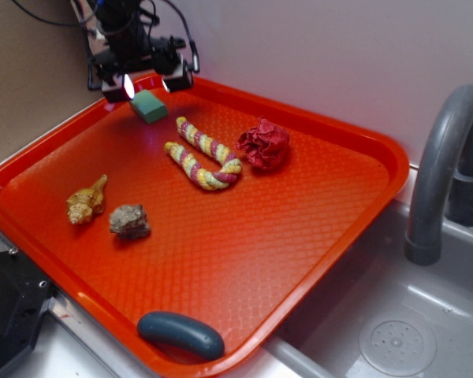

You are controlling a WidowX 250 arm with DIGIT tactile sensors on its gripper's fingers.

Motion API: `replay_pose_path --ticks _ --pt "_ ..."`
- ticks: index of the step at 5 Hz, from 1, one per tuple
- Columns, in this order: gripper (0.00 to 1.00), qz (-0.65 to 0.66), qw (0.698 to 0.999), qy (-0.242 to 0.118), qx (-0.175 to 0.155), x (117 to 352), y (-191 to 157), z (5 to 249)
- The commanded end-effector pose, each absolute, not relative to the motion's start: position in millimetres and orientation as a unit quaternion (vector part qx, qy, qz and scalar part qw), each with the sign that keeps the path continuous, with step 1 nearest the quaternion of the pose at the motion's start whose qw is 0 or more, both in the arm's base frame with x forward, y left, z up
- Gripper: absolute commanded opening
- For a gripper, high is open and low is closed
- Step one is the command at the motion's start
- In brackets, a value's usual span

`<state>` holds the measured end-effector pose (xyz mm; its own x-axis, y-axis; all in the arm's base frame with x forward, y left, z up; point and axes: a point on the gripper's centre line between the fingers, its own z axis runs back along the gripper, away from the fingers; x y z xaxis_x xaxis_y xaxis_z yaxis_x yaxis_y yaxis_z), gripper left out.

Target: Grab the green block.

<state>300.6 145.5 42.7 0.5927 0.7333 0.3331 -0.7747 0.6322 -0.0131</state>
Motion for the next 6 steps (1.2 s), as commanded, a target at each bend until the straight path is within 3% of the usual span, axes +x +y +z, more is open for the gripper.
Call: replay_pose_path --ticks 1,2,3,4,5,6 --pt "1.00 0.435 0.884 -0.162 0.059 296.4 161.1 27.1" --pt "0.00 0.398 0.896 -0.186 0.056 295.5 150.2 31.9" --pt "0.00 0.333 0.922 -0.180 0.080 290.9 132.3 58.6" --pt "0.00 0.229 0.961 -0.125 0.089 275.4 102.8 71.0" --pt "0.00 0.159 0.979 -0.090 0.094 253.2 75.9 89.9" --pt "0.00 0.054 0.995 -0.041 0.074 235.8 40.0 131.7"
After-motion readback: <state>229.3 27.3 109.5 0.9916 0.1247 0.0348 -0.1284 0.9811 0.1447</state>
